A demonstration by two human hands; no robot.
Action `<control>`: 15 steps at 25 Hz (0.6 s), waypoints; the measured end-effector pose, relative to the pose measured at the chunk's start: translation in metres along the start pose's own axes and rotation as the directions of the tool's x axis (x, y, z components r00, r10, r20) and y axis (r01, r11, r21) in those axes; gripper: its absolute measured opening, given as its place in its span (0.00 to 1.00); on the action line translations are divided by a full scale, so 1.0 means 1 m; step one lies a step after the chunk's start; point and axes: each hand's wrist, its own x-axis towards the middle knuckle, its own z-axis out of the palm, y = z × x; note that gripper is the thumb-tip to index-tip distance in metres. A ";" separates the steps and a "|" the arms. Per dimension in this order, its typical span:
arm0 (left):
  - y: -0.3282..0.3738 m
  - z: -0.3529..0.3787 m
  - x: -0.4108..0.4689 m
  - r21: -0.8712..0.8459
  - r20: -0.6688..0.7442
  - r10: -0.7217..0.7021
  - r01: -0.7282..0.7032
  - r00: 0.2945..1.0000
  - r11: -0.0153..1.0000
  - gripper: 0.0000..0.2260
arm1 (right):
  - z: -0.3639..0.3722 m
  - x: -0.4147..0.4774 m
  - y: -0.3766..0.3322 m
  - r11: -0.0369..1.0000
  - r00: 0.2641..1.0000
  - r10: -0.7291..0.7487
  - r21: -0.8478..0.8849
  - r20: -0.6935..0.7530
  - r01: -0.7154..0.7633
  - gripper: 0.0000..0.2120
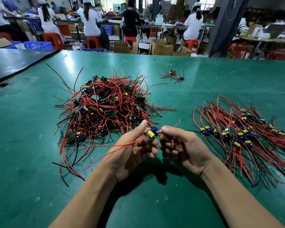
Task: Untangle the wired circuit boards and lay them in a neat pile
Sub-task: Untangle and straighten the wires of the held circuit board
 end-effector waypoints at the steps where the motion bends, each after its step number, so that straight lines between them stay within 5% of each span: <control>1: -0.001 0.000 -0.001 0.023 0.021 0.005 -0.005 1.000 1.000 0.10 | -0.002 0.001 0.001 1.000 1.000 -0.003 -0.004 -0.008 0.003 0.09; 8: -0.009 -0.002 0.003 0.106 0.099 -0.030 0.019 0.995 0.994 0.08 | -0.009 0.009 0.003 0.999 0.991 -0.050 -0.026 -0.128 0.048 0.05; 15: -0.015 0.003 0.004 0.238 0.025 0.022 -0.028 0.999 0.971 0.06 | -0.009 0.009 0.006 1.000 0.998 -0.012 -0.004 -0.055 0.012 0.10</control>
